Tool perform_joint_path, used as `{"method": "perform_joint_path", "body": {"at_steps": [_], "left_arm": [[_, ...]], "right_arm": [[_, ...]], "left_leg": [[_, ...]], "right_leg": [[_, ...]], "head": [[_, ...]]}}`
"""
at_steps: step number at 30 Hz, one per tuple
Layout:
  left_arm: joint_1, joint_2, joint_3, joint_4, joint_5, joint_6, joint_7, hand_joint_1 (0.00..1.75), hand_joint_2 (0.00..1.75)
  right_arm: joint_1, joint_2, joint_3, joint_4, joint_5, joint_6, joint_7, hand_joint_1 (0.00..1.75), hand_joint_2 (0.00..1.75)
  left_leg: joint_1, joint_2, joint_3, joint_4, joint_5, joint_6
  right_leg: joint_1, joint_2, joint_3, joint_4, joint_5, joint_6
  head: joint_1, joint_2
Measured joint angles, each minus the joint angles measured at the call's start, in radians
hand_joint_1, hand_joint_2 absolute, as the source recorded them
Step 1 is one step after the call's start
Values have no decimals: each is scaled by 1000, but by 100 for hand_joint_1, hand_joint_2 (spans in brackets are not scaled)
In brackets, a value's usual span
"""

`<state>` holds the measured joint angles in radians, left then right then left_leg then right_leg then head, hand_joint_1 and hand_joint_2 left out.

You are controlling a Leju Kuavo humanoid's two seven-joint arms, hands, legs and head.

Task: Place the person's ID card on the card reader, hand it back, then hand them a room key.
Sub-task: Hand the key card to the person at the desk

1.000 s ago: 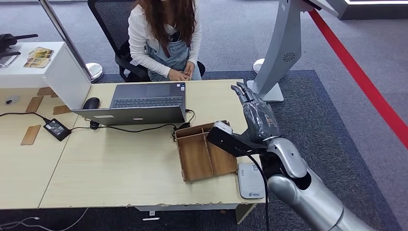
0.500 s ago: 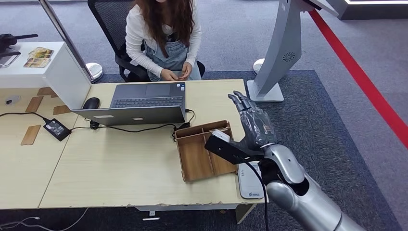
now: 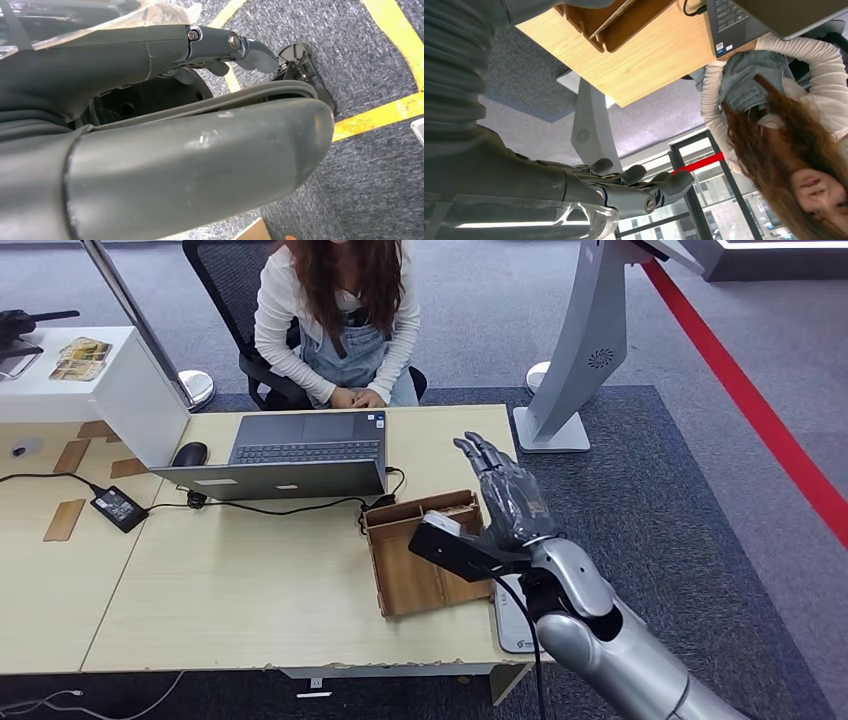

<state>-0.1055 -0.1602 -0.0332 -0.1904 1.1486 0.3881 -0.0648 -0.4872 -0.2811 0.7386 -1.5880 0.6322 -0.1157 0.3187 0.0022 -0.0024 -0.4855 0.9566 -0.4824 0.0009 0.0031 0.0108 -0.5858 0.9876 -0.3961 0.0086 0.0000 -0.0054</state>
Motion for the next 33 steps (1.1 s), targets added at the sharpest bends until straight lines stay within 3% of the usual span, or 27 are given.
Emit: {"method": "perform_joint_path", "body": {"at_steps": [17, 33], "left_arm": [[0, 6, -2, 0, -18, -11, 19, 0, 0], [0, 9, -2, 0, -21, -11, 21, 0, 0]], "right_arm": [[-48, 72, 29, 193, -10, -46, -23, 0, 175], [-65, 92, 44, 313, 32, -72, -27, 0, 175]], "left_leg": [[0, 0, 0, 0, 0, 0], [0, 0, 0, 0, 0, 0]], "right_leg": [[0, 0, 0, 0, 0, 0], [0, 0, 0, 0, 0, 0]], "head": [[0, 0], [0, 0]]}}
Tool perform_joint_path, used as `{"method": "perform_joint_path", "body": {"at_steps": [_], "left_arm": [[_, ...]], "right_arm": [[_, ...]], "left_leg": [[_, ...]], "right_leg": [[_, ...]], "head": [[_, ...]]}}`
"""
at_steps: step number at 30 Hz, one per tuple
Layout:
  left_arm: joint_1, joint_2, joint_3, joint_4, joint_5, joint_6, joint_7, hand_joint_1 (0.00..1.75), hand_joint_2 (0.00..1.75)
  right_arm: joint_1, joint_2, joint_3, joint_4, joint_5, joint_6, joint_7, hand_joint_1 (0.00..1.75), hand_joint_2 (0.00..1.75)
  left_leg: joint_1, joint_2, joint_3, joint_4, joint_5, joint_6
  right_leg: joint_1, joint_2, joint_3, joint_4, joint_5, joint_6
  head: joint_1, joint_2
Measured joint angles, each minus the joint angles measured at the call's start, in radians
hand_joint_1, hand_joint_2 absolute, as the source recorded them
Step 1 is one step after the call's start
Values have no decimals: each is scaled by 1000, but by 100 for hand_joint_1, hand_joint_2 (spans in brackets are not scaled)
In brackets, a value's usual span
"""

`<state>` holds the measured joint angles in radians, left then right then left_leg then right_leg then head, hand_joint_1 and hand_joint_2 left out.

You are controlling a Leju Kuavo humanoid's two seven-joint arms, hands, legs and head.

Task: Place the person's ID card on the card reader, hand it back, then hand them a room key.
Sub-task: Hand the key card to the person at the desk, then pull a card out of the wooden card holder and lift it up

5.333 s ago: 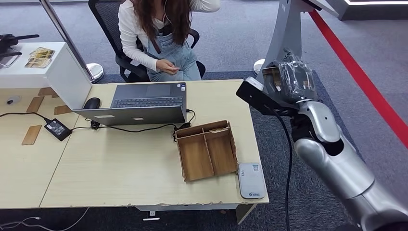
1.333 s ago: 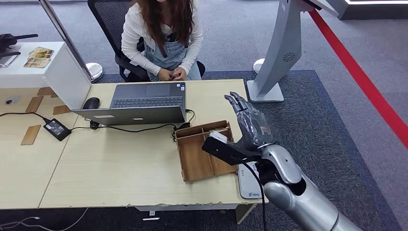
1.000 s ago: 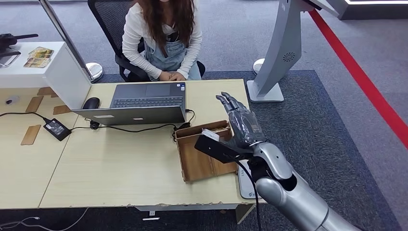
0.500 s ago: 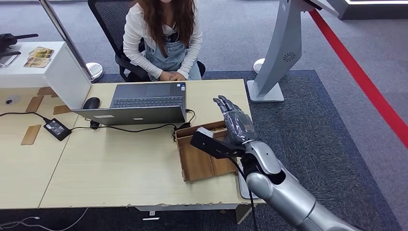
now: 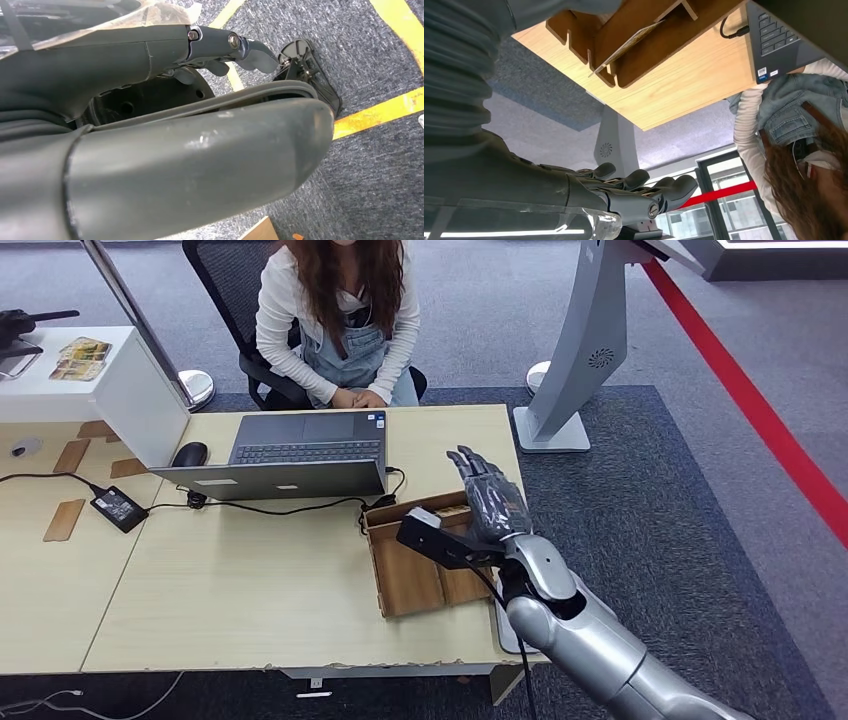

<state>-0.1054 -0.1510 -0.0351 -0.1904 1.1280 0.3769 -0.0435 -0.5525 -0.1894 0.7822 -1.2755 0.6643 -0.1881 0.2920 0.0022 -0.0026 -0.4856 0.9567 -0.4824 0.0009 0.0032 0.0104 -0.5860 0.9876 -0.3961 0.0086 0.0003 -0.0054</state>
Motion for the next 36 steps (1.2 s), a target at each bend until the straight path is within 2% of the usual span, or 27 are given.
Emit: {"method": "perform_joint_path", "body": {"at_steps": [36], "left_arm": [[0, 1, -1, 0, -4, 4, 0, 0, 0]], "right_arm": [[1, 38, 7, 84, 29, -39, -14, 0, 175]], "left_leg": [[0, 0, 0, 0, 0, 0]], "right_leg": [[0, 0, 0, 0, 0, 0]], "head": [[0, 0]]}}
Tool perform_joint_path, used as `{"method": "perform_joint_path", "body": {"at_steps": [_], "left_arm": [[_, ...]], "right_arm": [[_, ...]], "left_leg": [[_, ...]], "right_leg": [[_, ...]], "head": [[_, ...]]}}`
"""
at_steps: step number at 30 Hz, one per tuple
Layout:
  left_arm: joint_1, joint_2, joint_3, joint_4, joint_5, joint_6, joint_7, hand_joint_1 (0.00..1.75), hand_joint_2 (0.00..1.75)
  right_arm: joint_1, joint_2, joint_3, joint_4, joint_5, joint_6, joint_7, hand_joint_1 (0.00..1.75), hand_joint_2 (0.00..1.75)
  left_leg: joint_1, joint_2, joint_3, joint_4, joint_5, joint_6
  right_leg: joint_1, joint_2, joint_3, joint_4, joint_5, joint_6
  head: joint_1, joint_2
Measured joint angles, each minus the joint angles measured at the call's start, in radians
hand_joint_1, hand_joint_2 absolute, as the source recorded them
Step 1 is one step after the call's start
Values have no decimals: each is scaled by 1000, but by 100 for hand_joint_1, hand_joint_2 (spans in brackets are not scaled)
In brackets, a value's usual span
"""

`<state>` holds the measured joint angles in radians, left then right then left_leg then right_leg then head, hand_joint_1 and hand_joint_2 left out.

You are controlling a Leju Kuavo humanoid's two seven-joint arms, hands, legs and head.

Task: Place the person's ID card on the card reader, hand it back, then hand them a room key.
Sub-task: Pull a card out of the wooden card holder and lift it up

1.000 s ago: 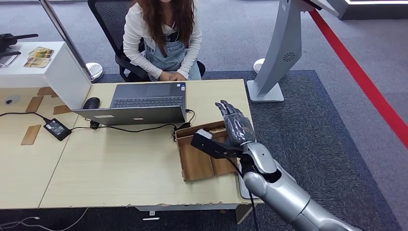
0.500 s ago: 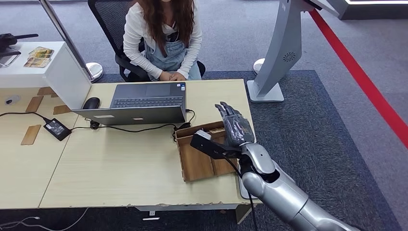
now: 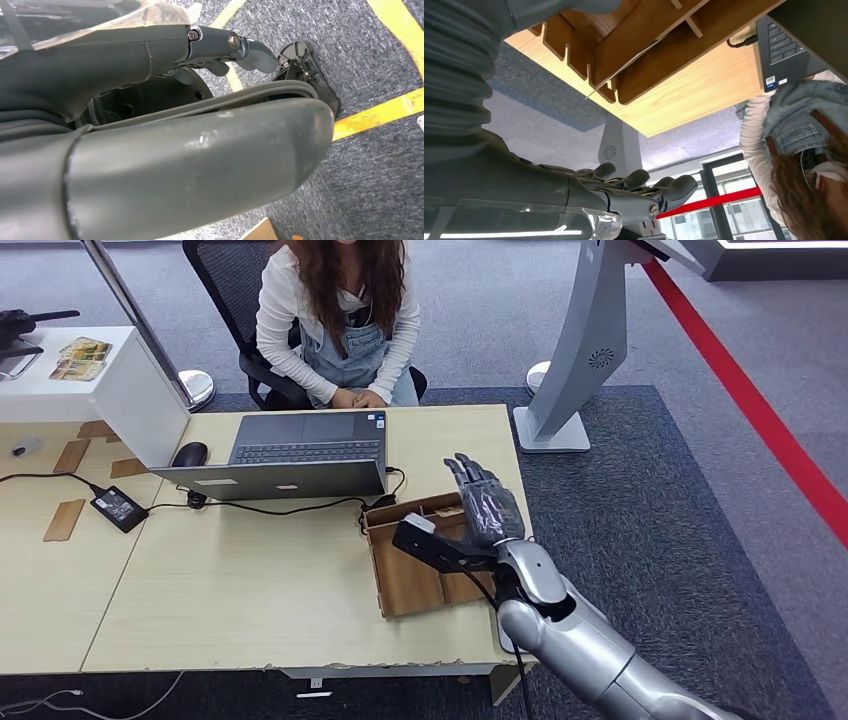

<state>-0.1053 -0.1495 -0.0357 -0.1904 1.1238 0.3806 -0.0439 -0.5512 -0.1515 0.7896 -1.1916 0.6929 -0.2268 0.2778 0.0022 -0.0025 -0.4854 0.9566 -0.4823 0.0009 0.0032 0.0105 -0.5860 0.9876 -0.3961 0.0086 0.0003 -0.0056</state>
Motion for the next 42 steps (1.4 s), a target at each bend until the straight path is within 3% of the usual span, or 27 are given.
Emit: {"method": "perform_joint_path", "body": {"at_steps": [11, 42], "left_arm": [[0, 0, 0, 0, -1, 9, 0, 0, 0], [0, 5, -5, 0, -16, 8, 23, 0, 0]], "right_arm": [[0, 11, 8, 16, 82, -38, 6, 0, 175], [-1, 18, 11, 61, 138, -60, 5, 0, 175]], "left_leg": [[0, 0, 0, 0, 0, 0], [0, 0, 0, 0, 0, 0]], "right_leg": [[0, 0, 0, 0, 0, 0], [0, 0, 0, 0, 0, 0]], "head": [[0, 0], [0, 0]]}}
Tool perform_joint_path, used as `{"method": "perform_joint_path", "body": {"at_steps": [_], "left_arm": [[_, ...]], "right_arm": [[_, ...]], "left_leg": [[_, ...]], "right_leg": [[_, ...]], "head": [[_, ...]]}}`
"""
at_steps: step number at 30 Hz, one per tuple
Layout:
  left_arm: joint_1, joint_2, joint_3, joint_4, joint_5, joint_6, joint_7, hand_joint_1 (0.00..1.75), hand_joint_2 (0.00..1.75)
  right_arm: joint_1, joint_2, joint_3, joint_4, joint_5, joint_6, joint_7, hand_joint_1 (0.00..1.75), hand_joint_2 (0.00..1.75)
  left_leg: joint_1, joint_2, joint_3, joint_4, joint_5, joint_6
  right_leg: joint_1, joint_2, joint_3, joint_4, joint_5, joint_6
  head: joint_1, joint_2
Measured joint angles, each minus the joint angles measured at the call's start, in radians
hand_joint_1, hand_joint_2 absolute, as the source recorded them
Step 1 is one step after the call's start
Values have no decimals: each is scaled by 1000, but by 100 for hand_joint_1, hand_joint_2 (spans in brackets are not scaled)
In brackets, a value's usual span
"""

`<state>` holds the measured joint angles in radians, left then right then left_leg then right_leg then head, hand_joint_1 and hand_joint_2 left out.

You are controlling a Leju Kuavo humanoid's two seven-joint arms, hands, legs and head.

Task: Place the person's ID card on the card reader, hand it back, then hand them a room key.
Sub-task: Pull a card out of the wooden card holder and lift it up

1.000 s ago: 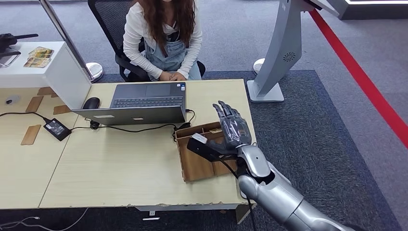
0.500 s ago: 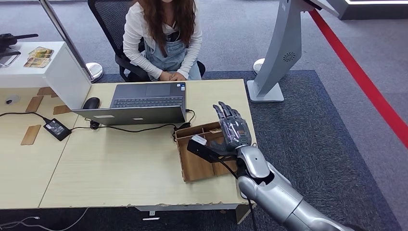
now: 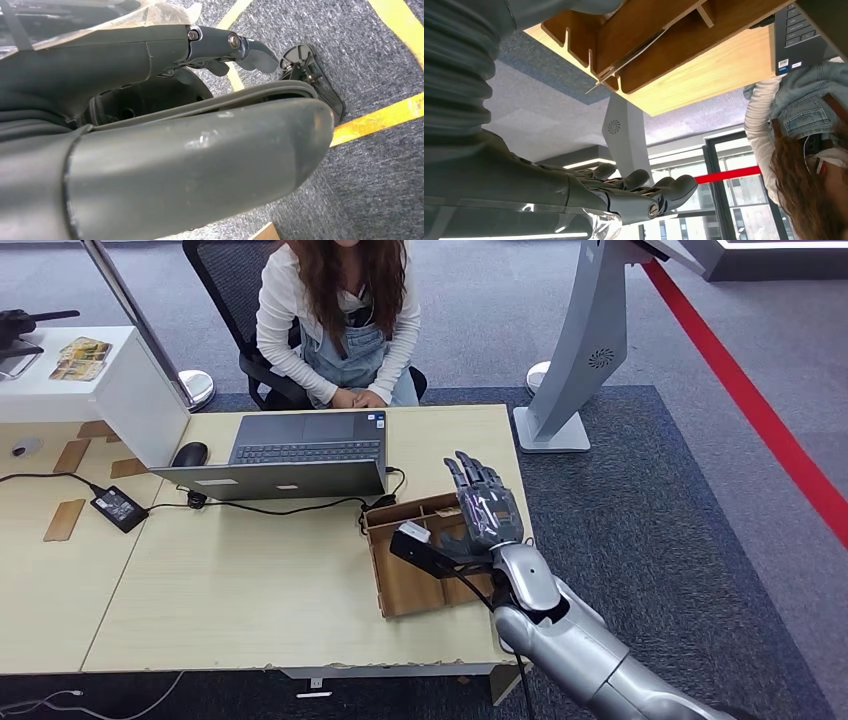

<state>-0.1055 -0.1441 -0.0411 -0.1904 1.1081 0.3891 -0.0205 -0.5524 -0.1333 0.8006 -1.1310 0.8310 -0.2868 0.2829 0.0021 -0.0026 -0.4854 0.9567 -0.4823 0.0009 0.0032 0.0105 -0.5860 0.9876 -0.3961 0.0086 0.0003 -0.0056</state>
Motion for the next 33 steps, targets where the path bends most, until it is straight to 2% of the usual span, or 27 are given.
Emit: {"method": "perform_joint_path", "body": {"at_steps": [33], "left_arm": [[0, 2, -19, 0, -13, 5, -5, 0, 0]], "right_arm": [[-32, 31, 0, 39, 9, -11, -16, 9, 175]], "left_leg": [[0, 0, 0, 0, 0, 0]], "right_leg": [[0, 0, 0, 0, 0, 0]], "head": [[0, 0]]}}
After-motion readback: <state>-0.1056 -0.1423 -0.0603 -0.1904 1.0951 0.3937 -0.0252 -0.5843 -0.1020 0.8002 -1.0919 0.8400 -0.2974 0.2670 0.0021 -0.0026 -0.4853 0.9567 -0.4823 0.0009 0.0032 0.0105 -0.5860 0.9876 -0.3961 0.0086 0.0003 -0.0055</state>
